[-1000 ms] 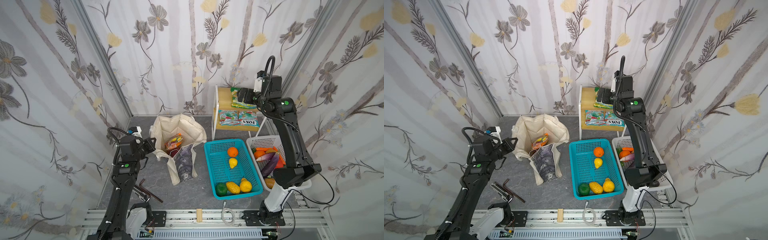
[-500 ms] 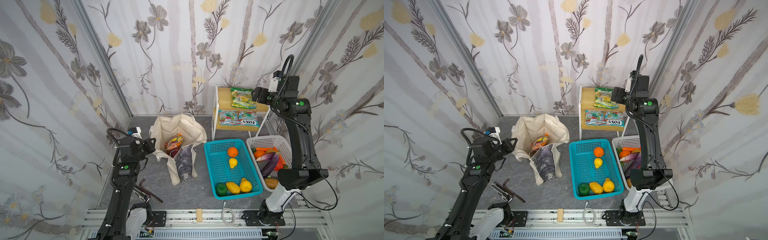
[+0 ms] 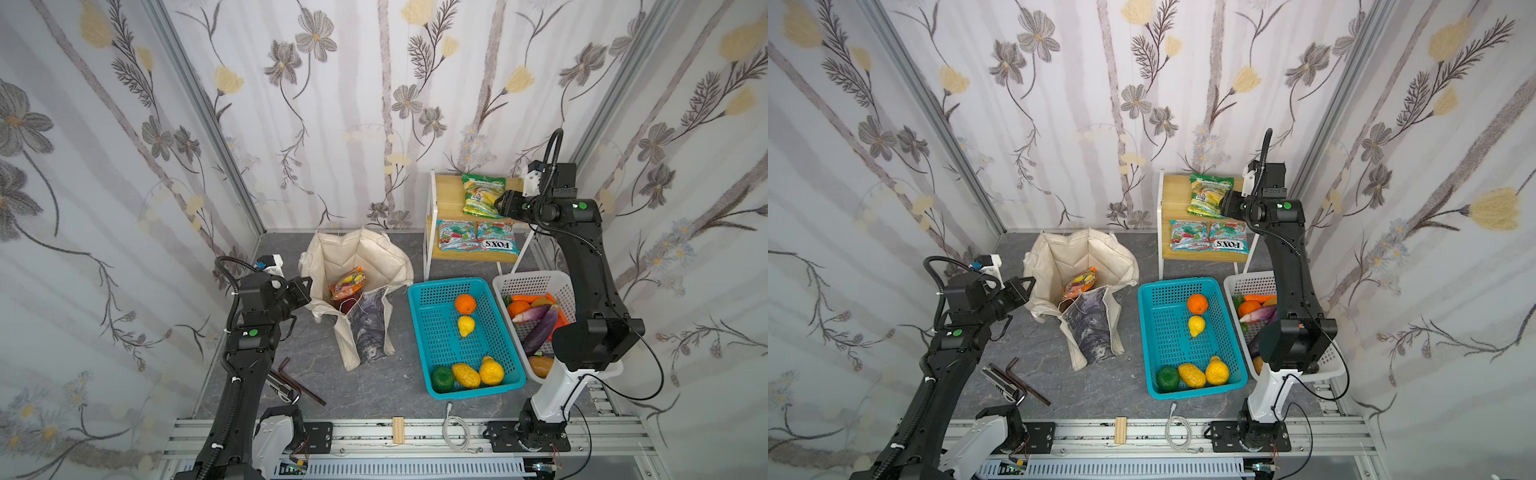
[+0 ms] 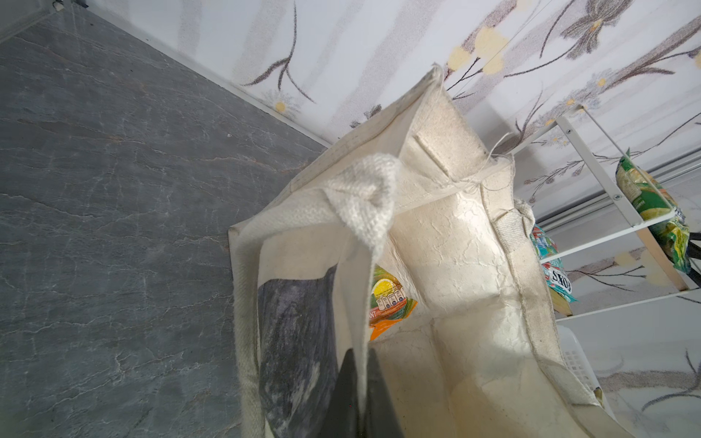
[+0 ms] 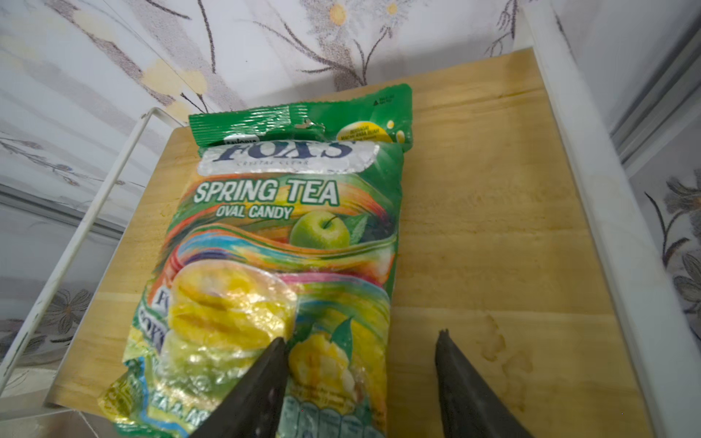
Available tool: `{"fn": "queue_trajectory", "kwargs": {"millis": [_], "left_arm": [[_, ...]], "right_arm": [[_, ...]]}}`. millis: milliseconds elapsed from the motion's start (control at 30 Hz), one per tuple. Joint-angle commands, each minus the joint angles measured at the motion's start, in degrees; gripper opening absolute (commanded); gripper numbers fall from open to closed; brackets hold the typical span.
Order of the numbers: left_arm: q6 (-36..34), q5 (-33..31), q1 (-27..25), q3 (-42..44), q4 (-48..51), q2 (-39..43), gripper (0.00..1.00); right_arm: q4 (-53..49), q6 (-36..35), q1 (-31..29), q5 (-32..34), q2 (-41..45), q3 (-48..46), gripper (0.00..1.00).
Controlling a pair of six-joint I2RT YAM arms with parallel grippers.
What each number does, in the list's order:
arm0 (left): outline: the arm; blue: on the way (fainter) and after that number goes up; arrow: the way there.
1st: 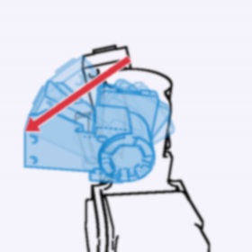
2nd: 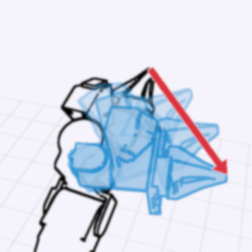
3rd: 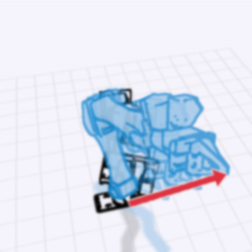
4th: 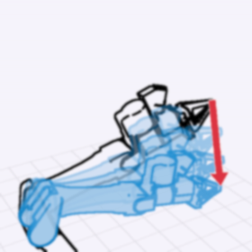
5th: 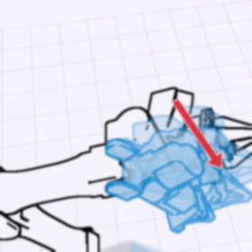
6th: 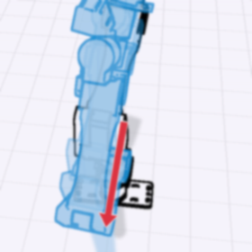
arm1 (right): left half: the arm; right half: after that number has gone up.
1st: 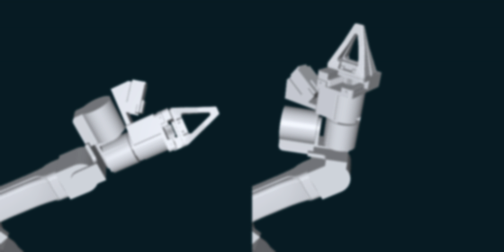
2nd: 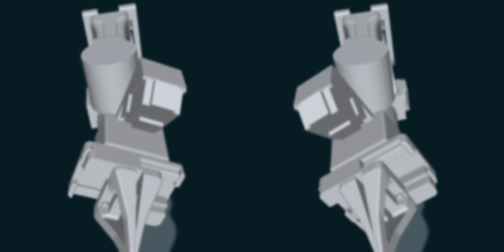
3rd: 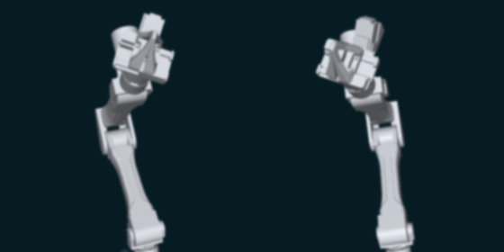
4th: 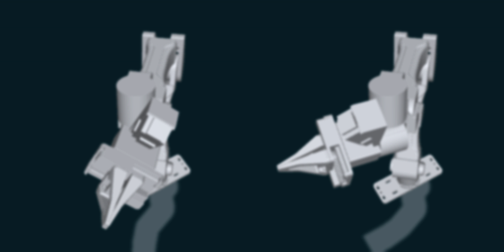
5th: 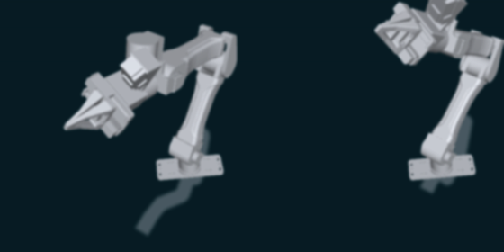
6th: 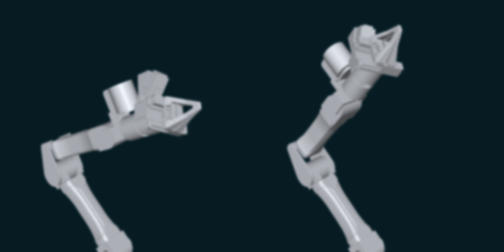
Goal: Place the food into the grocery bag and tie it
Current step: 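Close the right gripper on the green Spring Tea bag and lift it, then carry the tea bag into the tote and open the right gripper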
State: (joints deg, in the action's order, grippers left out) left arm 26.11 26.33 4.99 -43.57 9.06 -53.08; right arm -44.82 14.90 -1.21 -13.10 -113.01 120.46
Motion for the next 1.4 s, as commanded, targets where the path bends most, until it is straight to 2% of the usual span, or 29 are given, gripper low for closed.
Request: {"fn": "queue_trajectory", "kwargs": {"millis": [0,133,200,267,400,633,800,1067,1167,1367], "left_arm": [[-0.02,0.11,0.02,0.22,-1.85,-0.11,0.00],[0.08,-0.03,0.05,0.51,-1.94,-0.35,0.00],[0.41,0.19,0.02,0.17,-1.98,-0.54,0.00],[0.61,0.23,0.03,-0.34,-1.94,-0.62,0.00],[0.96,0.13,0.09,-1.16,-1.94,-0.53,0.00],[2.21,0.03,0.01,-4.04,-2.29,-1.94,0.00],[3.41,1.44,-0.31,-7.63,-2.47,-5.63,0.00],[3.94,1.54,-0.99,-9.63,-3.16,-8.65,0.00],[4.28,1.95,-1.04,-10.45,-3.34,-9.36,0.00],[3.85,1.98,-1.11,-11.67,-3.44,-9.74,0.00]], "right_arm": [[4.04,2.35,0.06,-4.68,2.30,-4.90,0.60],[11.91,5.10,0.09,-8.17,6.77,-13.25,0.48],[13.79,6.37,0.16,-9.48,7.53,-14.77,0.35],[14.95,7.52,0.04,-11.10,7.73,-14.88,0.13],[15.55,8.61,-0.02,-12.30,8.25,-13.91,0.01],[9.63,6.55,-4.08,-11.57,9.70,-3.92,0.00],[6.35,3.57,-15.73,-7.45,11.40,3.66,0.00],[6.22,2.45,-35.60,-4.44,9.14,3.46,0.00],[9.14,3.21,-41.43,-6.31,5.78,3.55,0.00],[15.59,7.61,-45.40,-13.68,-2.99,5.31,0.00]]}}
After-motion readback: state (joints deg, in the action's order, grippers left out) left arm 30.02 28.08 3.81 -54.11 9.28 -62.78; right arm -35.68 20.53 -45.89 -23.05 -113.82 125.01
